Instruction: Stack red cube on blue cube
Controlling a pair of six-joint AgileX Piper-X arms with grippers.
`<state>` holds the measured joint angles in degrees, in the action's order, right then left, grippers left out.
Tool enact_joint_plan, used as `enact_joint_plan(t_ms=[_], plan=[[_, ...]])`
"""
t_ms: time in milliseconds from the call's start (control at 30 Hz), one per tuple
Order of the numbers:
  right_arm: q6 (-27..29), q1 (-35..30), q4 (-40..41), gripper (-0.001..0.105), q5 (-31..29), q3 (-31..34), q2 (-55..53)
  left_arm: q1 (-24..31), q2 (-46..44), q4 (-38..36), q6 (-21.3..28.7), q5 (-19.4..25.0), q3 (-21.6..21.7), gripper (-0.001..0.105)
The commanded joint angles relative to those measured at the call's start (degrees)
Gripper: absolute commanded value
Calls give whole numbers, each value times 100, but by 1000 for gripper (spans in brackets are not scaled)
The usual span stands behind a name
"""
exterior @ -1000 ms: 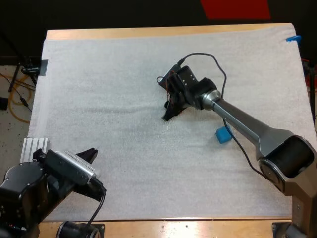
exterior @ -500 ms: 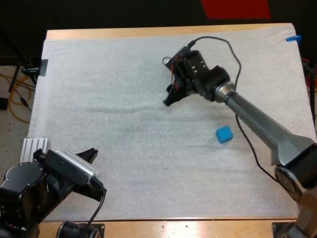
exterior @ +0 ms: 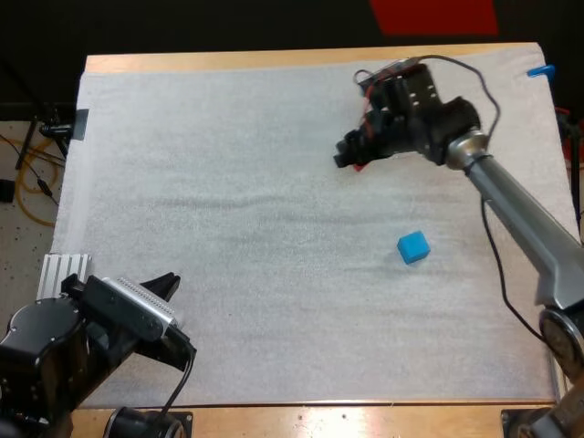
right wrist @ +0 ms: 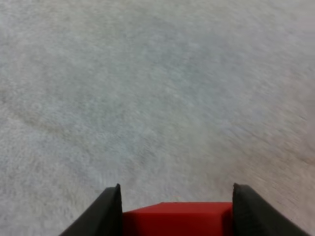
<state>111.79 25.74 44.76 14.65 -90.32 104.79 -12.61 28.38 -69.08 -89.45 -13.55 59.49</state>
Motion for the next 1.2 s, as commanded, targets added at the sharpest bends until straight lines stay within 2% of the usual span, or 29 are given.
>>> enact_joint_plan(t_ms=[0,167,433,767,1033,1167], plan=[[10,-104,45,21,111,123,-283,-20,0,-7,-6,-44,15,0],[-13,-401,-134,21,111,952,-908,-20,0,-7,-6,-44,15,0],[-12,-498,-259,21,-116,2141,-1860,-20,0,-7,87,-44,15,0],[-544,-498,-924,21,-115,3687,-2855,-20,0,-7,92,-44,15,0],[-708,-498,-1155,21,-115,4084,-2882,-20,0,-7,92,-44,15,0],[-824,-498,-1575,21,-115,4265,-2882,-20,0,-7,92,-44,15,0]])
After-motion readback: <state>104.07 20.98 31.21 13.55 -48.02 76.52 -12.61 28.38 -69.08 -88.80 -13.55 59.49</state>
